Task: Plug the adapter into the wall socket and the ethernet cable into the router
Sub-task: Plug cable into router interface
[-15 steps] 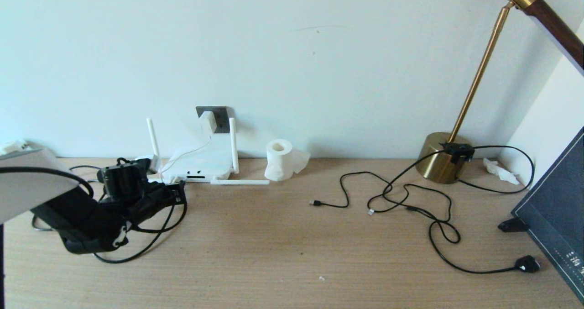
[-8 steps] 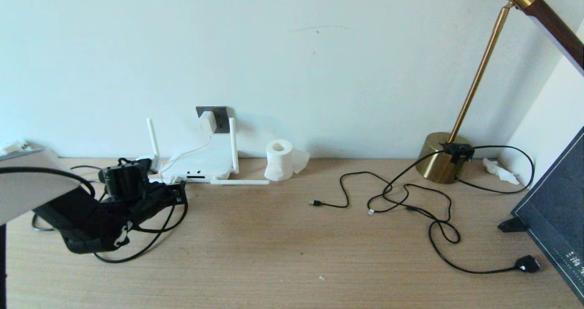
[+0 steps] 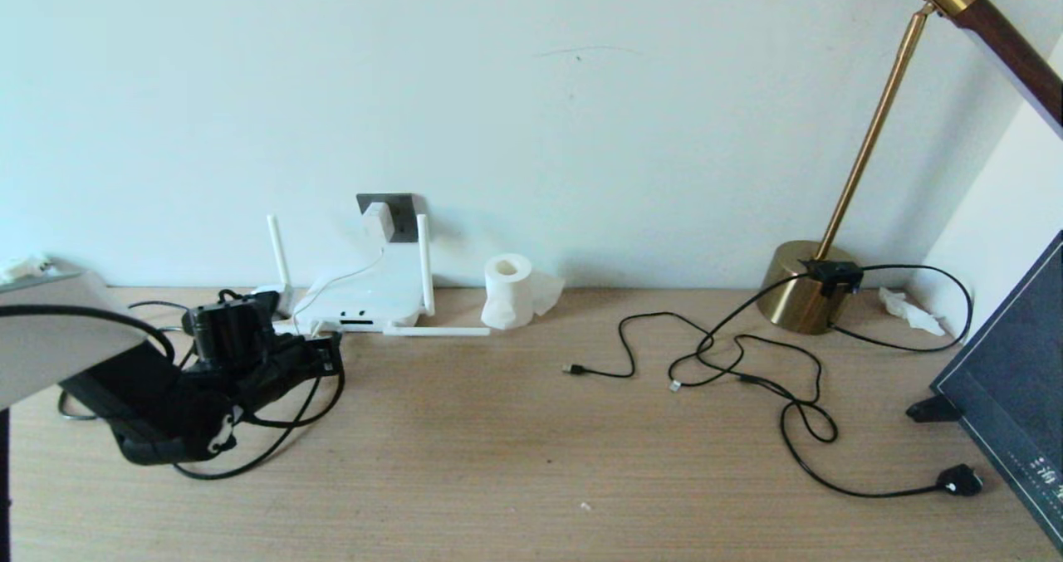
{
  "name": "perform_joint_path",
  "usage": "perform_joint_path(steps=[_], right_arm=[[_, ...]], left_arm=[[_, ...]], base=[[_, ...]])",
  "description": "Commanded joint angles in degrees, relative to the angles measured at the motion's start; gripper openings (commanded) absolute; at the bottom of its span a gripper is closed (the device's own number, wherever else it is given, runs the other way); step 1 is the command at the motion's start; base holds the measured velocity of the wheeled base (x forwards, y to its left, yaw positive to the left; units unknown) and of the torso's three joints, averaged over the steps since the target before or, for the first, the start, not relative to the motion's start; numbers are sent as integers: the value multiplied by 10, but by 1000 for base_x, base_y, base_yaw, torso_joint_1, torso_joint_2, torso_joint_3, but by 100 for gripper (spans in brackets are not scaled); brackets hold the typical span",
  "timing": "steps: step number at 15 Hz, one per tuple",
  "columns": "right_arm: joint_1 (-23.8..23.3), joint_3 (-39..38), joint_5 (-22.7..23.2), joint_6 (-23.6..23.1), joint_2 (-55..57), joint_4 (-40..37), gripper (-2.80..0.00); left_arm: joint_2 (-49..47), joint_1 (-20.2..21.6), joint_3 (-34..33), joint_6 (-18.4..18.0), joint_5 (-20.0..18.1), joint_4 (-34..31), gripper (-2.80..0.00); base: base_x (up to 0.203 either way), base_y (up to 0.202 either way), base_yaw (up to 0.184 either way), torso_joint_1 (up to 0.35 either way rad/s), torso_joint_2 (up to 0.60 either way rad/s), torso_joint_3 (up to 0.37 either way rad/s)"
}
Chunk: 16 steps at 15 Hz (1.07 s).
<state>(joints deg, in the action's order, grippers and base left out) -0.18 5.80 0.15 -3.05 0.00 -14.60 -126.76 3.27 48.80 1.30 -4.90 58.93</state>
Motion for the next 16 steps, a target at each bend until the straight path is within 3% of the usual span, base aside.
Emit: perform_joint_path(steps=[1, 16], right_arm=[[0, 0, 0, 0, 1, -1, -280], [0, 0, 0, 0, 1, -1, -280]], left_arm=[[1, 0, -1, -8, 0, 6, -280], [-5, -1, 17, -8, 0, 3, -280]], base=[[0, 0, 0, 0, 0, 0], [0, 0, 0, 0, 0, 0]])
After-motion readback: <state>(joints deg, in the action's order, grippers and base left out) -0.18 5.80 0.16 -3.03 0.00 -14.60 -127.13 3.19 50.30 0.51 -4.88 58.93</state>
